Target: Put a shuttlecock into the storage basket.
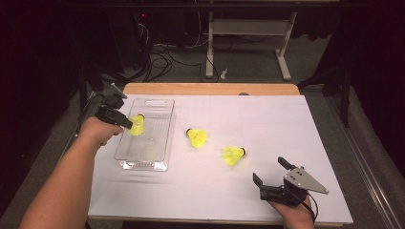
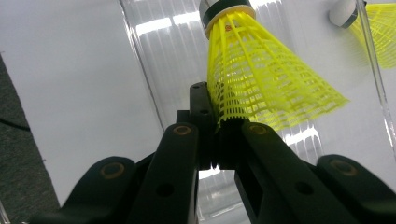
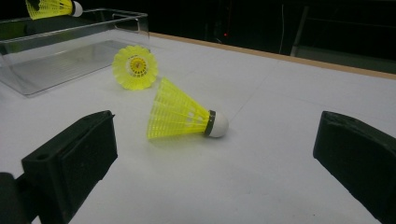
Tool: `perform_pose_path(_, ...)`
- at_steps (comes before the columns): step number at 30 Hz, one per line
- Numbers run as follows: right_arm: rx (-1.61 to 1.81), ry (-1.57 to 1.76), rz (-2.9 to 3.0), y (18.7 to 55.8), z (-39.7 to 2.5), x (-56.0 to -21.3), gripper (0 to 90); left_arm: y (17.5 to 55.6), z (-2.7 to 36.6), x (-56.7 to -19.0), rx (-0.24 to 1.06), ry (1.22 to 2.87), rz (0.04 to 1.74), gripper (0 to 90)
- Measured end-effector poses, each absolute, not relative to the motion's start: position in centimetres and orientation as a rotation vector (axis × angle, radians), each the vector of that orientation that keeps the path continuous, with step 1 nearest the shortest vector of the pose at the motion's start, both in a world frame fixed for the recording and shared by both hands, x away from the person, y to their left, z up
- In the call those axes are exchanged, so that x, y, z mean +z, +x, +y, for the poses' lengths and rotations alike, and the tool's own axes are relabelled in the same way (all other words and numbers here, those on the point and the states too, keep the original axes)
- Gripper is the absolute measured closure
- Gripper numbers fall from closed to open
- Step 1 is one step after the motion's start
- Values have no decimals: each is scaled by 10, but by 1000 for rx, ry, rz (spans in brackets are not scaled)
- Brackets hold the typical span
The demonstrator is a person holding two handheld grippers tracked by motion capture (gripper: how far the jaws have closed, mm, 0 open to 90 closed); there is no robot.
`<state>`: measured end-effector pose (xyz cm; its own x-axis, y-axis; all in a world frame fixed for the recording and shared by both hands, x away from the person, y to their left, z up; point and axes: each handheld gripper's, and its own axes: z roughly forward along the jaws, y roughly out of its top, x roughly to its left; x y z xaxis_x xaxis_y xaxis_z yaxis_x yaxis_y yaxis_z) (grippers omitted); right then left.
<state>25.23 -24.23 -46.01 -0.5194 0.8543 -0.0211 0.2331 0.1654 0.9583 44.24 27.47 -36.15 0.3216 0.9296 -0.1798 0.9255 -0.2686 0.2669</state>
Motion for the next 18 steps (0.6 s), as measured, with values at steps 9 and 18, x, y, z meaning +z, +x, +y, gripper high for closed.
perform_pose_path(9,1372,1025,1870,252,-241,-461,1,449,269,-377,18,2302,1691,881)
perform_pose_path(18,1373,1022,1865,251,-242,-460,1,451,268,-390,13,2318,1711,880)
